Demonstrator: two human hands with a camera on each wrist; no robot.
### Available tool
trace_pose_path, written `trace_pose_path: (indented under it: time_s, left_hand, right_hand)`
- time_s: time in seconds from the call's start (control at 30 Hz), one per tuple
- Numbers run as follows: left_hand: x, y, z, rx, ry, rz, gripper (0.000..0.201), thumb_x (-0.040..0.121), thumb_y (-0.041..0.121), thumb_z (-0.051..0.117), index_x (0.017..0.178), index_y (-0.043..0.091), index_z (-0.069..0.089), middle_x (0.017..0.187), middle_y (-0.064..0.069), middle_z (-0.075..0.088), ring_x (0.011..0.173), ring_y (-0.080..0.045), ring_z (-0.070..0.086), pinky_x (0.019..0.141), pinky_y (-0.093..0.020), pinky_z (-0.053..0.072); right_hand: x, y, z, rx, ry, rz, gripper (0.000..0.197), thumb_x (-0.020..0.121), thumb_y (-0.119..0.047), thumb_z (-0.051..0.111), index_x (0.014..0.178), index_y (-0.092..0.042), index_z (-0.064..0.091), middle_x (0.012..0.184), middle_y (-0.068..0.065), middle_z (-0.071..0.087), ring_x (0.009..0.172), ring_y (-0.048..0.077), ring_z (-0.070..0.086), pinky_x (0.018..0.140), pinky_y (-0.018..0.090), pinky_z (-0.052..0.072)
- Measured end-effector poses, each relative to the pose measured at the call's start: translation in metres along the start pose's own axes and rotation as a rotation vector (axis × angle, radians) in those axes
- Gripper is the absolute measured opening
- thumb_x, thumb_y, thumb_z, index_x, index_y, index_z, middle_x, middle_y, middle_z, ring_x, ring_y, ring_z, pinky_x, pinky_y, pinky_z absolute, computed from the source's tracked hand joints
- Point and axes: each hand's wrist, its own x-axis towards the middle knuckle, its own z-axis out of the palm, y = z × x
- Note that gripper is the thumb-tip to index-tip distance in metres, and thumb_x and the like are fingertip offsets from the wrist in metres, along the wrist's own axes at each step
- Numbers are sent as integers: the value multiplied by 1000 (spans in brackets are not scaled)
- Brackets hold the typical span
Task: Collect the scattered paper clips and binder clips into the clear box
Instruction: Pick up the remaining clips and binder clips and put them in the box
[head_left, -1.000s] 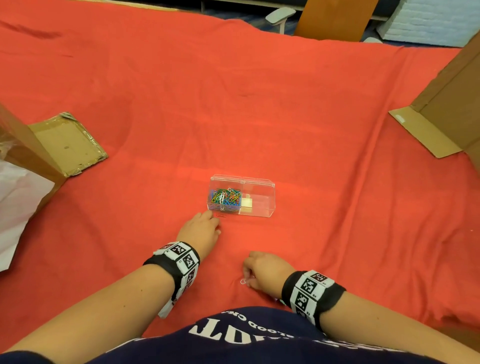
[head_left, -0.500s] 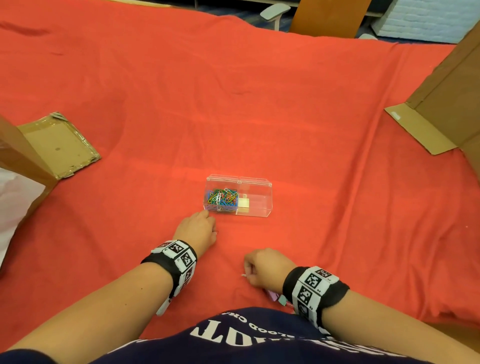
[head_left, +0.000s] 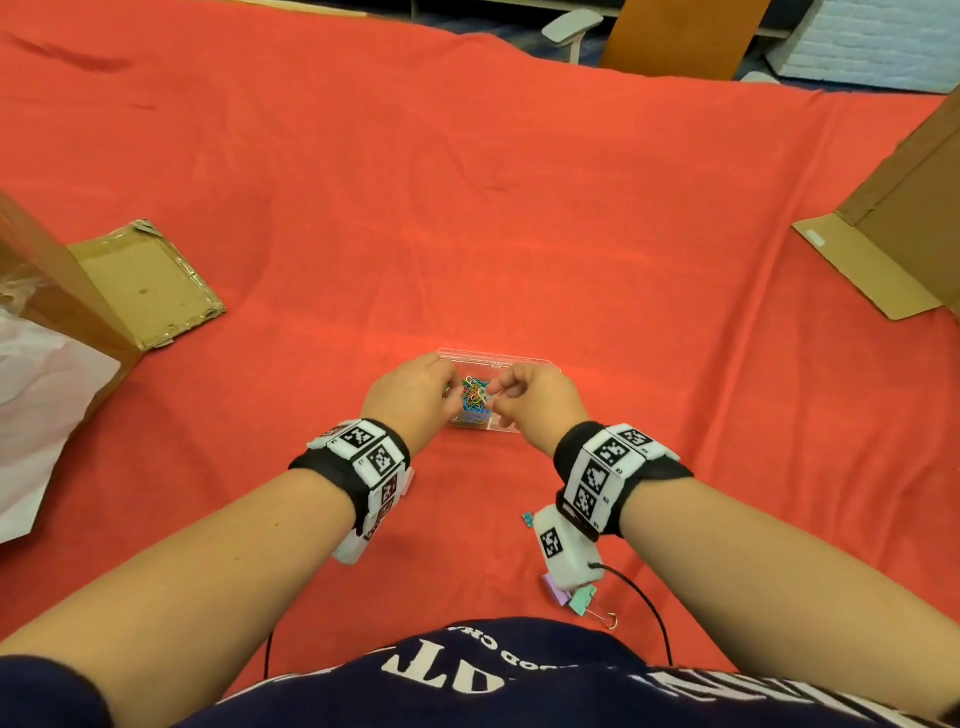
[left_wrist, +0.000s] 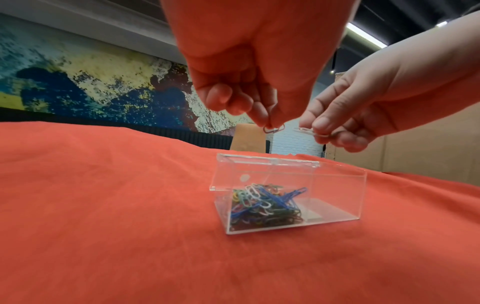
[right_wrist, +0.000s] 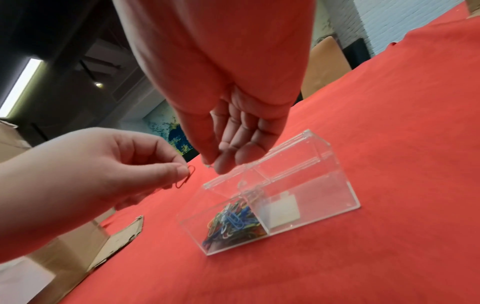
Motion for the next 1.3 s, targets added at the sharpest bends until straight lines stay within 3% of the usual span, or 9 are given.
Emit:
trace_pose_path:
  time_s: [0.2,0.27,0.4,0.47,0.57,0.73,0.97,1.1,1.3]
  left_hand:
    - [7,-6,0,56,-72,-56,21,89,26,47,97,13,63,95,-11,61,93,-32,58,71,-38,44]
    - [1,-9,1,55,-67,-65,22,89,28,48,96,15,64,95,-10,61,94,-31,58,72,-38,46]
    - [-21,-22,6,18,-168,-73,14,85,30,54,88,20,63,85,-2,55,90,-26,59,71,-35,45]
    - [-35,-33,12,-36,-282,-94,16,82,31,60,94,21,64,89,0,53,96,-23,57,79,-34,45]
    - [-57,-48,23,-62,-473,-109,41,74,36,70,112,25,60,107,-3,53,108,-21,46,97,-33,39]
    - [-78,-55,28,-89,-491,-134,51,67,30,76,115,28,58,104,8,42,107,-17,41,100,-29,34]
    - [-86,-51,28,-111,-498,-155,39,73,15,71,110,22,61,103,3,46,104,-17,46,92,-26,36]
    - [-86,-45,28,-129,-456,-164,37,71,23,74,106,21,64,94,5,46,89,-10,47,86,-23,40]
    - [-75,-23,27,-160,-382,-119,34,67,37,76,95,20,67,76,15,42,76,-11,55,76,-23,44]
  right_hand:
    - [4,-2,6,53,-20,-5,24,81,2,56,85,-20,65,69,2,63,65,19,64,69,36,53]
    - [-1,4,3,37,-62,-13,27,80,3,54,92,-18,65,78,5,65,72,23,65,76,39,53]
    - [-17,26,-13,-47,-166,-27,31,79,1,57,80,-30,60,74,8,65,62,18,58,67,34,50]
    - [-29,40,-24,-147,-294,-2,27,78,2,59,90,-22,64,80,8,66,63,16,57,69,29,49]
    - [-51,64,-34,-417,-531,50,30,75,-9,69,103,-19,64,88,2,68,74,13,58,78,28,48]
    - [-90,86,-25,-599,-646,6,48,64,-25,80,106,-28,59,97,-7,46,83,12,50,76,28,44]
    - [-112,99,-10,-654,-611,-128,37,69,-21,71,101,-25,53,101,-8,39,81,14,49,71,25,42]
    - [-114,100,-7,-717,-582,-188,30,72,-23,63,99,-21,50,108,2,51,87,24,57,70,32,43]
    - [-109,98,-6,-701,-477,-284,20,75,-26,59,91,-19,48,96,3,62,85,25,57,66,30,35]
